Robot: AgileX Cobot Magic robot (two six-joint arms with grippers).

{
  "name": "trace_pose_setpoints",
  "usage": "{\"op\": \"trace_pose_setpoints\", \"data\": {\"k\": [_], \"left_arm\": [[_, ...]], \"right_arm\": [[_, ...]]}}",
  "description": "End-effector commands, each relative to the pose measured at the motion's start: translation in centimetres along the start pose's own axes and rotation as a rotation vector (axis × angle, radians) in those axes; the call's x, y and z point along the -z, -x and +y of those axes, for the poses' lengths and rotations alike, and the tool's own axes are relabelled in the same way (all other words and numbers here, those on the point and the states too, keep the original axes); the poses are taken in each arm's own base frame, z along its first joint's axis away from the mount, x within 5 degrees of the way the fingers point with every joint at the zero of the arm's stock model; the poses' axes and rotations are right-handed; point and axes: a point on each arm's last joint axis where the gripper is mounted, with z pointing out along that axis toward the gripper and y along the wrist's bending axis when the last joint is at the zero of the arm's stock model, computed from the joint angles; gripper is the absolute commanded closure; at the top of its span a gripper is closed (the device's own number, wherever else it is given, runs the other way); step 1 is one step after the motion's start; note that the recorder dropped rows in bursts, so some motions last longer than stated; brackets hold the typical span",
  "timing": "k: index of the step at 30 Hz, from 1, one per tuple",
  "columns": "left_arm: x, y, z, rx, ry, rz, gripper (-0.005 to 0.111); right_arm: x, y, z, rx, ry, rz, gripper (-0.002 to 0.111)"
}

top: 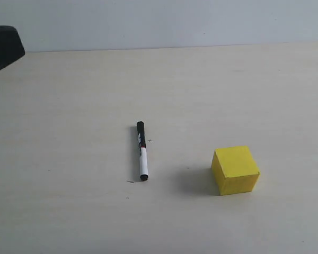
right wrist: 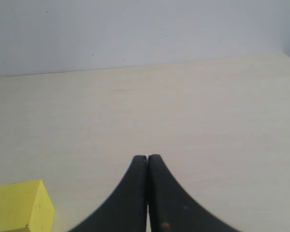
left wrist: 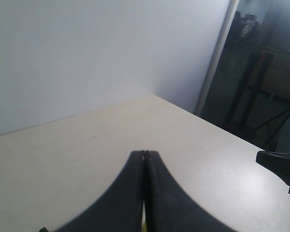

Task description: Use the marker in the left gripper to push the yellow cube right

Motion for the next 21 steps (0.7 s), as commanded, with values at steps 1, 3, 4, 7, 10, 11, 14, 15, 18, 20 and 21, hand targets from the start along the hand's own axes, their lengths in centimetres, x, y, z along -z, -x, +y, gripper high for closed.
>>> {"op": "trace_pose_setpoints", "data": {"k": [1, 3, 4, 7, 10, 11, 14, 15, 18, 20, 21], "left_arm": [[0.0, 0.0, 0.0, -0.002, -0.003, -0.008, 0.107], [0.0, 0.1, 0.5, -0.073, 0.029, -0.013, 0.107], [0.0, 0.0, 0.8, -0.084, 0.053, -0.012, 0.107], [0.7, -0.5, 3.0, 0.037, 0.202, -0.034, 0.107], [2.7, -1.7, 5.4, 0.27, 0.402, -0.106, 0.107], [3.5, -2.2, 6.1, 0.315, 0.474, -0.127, 0.107], [5.7, -4.0, 7.3, 0.35, 0.644, -0.179, 0.107], [6.4, -4.8, 7.5, 0.354, 0.689, -0.192, 0.107], [7.8, -6.9, 7.7, 0.361, 0.785, -0.223, 0.107], [8.4, -8.3, 7.9, 0.361, 0.834, -0.23, 0.107], [8.6, -8.8, 8.0, 0.363, 0.854, -0.236, 0.107]], "right_arm": [[0.0, -0.1, 0.0, 0.002, 0.002, -0.004, 0.108], [0.0, -0.1, 0.0, 0.002, 0.002, -0.004, 0.108], [0.0, -0.1, 0.0, 0.002, 0.002, -0.004, 0.108], [0.0, -0.1, 0.0, 0.002, 0.002, -0.004, 0.108], [0.0, -0.1, 0.0, 0.002, 0.002, -0.004, 0.108], [0.0, -0.1, 0.0, 0.002, 0.002, -0.004, 0.108], [0.0, -0.1, 0.0, 0.002, 0.002, -0.004, 0.108], [0.0, -0.1, 0.0, 0.002, 0.002, -0.004, 0.108], [0.0, -0.1, 0.0, 0.002, 0.002, -0.004, 0.108], [0.0, -0.1, 0.0, 0.002, 0.002, -0.004, 0.108], [0.0, -0.1, 0.0, 0.002, 0.002, -0.004, 0.108]]}}
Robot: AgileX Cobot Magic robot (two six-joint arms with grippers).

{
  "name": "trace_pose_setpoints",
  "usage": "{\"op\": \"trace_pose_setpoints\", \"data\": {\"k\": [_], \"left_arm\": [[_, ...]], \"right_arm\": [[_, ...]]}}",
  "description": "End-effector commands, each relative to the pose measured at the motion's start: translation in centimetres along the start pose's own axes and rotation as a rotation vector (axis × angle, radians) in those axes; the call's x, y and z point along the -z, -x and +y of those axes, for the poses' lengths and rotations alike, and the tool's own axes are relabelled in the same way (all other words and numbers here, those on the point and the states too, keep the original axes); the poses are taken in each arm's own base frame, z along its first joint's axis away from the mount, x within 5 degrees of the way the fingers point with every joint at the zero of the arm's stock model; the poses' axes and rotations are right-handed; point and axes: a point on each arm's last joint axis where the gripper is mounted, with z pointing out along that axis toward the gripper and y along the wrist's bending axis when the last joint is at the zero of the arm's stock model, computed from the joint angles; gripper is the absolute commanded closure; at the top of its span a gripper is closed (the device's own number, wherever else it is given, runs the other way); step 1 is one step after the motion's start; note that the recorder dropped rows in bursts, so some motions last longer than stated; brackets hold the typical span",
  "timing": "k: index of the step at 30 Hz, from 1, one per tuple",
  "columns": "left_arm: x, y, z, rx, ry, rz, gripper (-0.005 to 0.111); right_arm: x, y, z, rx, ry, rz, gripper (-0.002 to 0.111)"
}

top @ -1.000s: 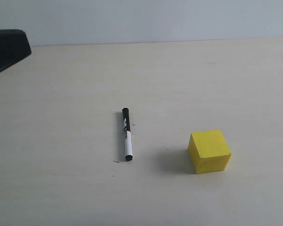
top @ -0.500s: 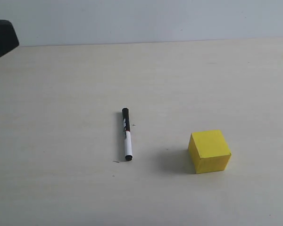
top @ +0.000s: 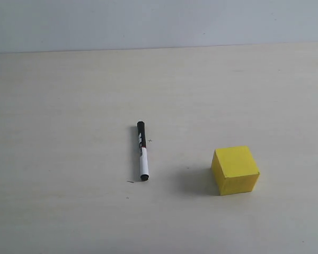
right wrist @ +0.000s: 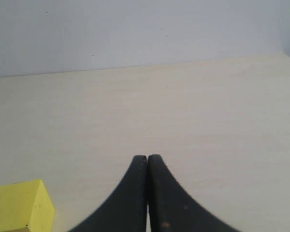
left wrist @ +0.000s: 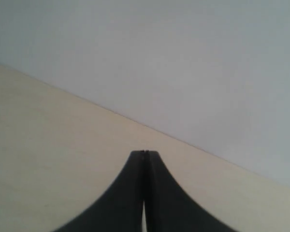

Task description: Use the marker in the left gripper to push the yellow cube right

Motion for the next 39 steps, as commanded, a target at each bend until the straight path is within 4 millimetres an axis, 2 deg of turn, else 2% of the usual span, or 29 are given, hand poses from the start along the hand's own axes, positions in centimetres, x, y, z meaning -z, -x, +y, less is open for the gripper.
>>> {"op": "trace_pose_setpoints", "data": {"k": [1, 8, 22, 34, 39], "left_arm": [[0.7, -1.9, 1.9, 0.024, 0.095, -0.034, 0.107], [0.7, -3.3, 2.9, -0.035, 0.151, -0.007, 0.107], [0.8, -3.1, 3.6, -0.345, 0.226, 0.007, 0.107], [0.9, -3.0, 3.7, -0.266, 0.244, 0.008, 0.107], [0.9, -3.2, 3.2, -0.472, 0.197, 0.073, 0.107]], "right_arm": [[0.0, -0.1, 0.0, 0.002, 0.002, -0.004, 0.108], [0.0, -0.1, 0.0, 0.002, 0.002, -0.004, 0.108], [0.0, -0.1, 0.0, 0.002, 0.002, -0.004, 0.108], [0.0, -0.1, 0.0, 0.002, 0.002, -0.004, 0.108], [0.0, -0.1, 0.0, 0.002, 0.002, -0.004, 0.108]]}}
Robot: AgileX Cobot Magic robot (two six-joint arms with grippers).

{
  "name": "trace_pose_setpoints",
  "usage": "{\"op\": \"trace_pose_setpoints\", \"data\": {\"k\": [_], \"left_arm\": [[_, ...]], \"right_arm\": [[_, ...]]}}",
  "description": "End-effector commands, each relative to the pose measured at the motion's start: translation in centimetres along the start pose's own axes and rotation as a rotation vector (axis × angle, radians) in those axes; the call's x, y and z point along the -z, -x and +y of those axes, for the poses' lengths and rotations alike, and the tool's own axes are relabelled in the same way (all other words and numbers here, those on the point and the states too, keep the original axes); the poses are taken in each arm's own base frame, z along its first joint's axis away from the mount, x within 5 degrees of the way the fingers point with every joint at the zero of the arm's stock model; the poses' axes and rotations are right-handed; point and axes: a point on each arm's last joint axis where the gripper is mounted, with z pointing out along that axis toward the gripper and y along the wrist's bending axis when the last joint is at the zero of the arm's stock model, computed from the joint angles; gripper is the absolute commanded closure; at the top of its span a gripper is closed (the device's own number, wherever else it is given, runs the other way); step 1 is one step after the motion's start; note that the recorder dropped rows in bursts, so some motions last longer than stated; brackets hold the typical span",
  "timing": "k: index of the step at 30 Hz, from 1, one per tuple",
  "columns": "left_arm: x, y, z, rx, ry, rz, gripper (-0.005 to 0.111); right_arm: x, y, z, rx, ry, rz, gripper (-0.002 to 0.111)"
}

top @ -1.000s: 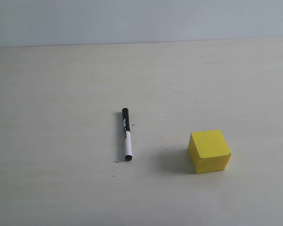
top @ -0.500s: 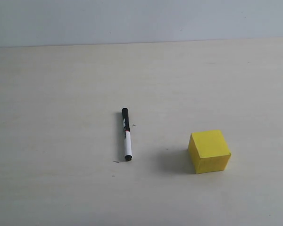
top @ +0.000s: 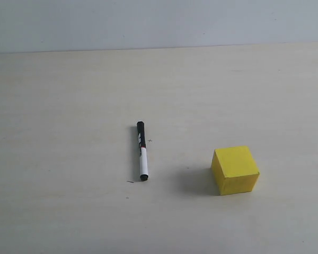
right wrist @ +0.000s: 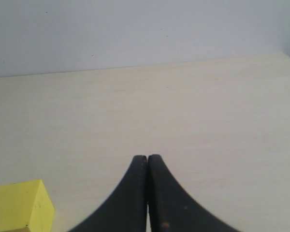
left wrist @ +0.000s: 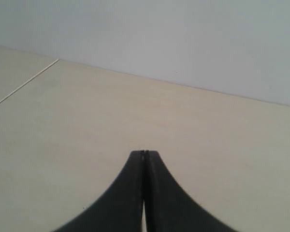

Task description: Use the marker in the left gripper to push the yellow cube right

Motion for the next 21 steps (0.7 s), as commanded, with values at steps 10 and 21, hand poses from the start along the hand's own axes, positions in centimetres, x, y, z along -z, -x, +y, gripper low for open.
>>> {"op": "trace_pose_setpoints", "data": {"k": [10, 21], "left_arm": [[0.25, -0.2, -1.12, -0.145, -0.125, 0.037, 0.107], [0.68, -0.24, -0.82, -0.124, -0.095, 0.023, 0.107]], "right_arm": [[0.0, -0.07, 0.01, 0.002, 0.002, -0.004, 0.108], [0.0, -0.07, 0.01, 0.002, 0.002, -0.004, 0.108]]}}
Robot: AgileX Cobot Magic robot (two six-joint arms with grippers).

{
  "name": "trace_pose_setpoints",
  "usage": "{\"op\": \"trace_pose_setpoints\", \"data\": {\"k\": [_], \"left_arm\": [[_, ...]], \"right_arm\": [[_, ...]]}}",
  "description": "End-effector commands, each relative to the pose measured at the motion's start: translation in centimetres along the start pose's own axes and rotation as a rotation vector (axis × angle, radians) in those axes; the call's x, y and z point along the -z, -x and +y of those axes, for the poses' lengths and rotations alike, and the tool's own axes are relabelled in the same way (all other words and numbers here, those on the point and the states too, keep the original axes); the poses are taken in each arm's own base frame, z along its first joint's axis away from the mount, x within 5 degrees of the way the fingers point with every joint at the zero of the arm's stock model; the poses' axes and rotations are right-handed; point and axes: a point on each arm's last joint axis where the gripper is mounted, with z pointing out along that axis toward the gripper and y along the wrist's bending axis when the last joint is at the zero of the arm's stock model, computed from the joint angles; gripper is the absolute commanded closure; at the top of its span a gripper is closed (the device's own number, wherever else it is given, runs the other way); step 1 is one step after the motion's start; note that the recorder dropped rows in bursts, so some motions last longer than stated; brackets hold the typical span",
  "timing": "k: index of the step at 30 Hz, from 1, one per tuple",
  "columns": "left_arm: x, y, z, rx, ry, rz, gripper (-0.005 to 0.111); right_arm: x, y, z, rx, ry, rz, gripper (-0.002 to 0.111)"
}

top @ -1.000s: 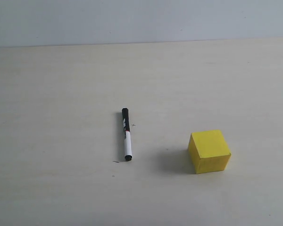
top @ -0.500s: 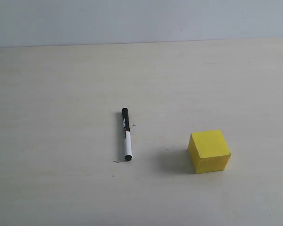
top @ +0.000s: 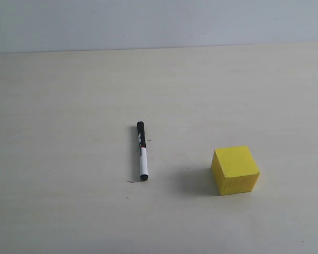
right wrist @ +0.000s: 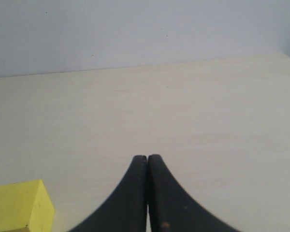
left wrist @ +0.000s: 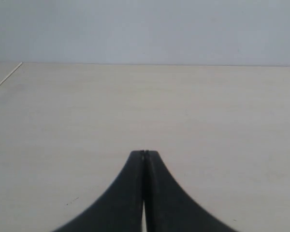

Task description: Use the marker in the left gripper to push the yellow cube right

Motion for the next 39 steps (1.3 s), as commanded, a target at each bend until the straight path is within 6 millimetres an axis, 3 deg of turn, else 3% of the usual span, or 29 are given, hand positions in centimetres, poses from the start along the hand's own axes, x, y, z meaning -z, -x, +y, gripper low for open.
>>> {"op": "trace_pose_setpoints", "data": {"k": [1, 7, 16, 23, 29, 32, 39], "left_arm": [[0.8, 0.1, 0.2, 0.01, 0.032, -0.028, 0.107], [2.2, -0.2, 0.3, 0.02, 0.044, -0.1, 0.107], [2.2, -0.7, 0.4, 0.015, 0.055, -0.036, 0.107], [1.7, -1.7, 0.0, -0.055, -0.038, -0.009, 0.107], [1.4, -2.5, 0.0, 0.14, -0.037, 0.011, 0.107], [1.0, -3.4, -0.1, 0.136, -0.04, 0.022, 0.107], [1.0, -3.2, -0.1, 0.097, -0.042, 0.0, 0.107]], "right_arm": [[0.0, -0.1, 0.0, 0.002, 0.002, -0.004, 0.108], [0.0, -0.1, 0.0, 0.002, 0.002, -0.004, 0.108], [0.0, -0.1, 0.0, 0.002, 0.002, -0.004, 0.108], [0.0, -0.1, 0.0, 0.002, 0.002, -0.004, 0.108], [0.0, -0.1, 0.0, 0.002, 0.002, -0.004, 0.108], [0.0, -0.1, 0.0, 0.002, 0.002, -0.004, 0.108], [0.0, -0.1, 0.0, 0.002, 0.002, -0.004, 0.108]]}}
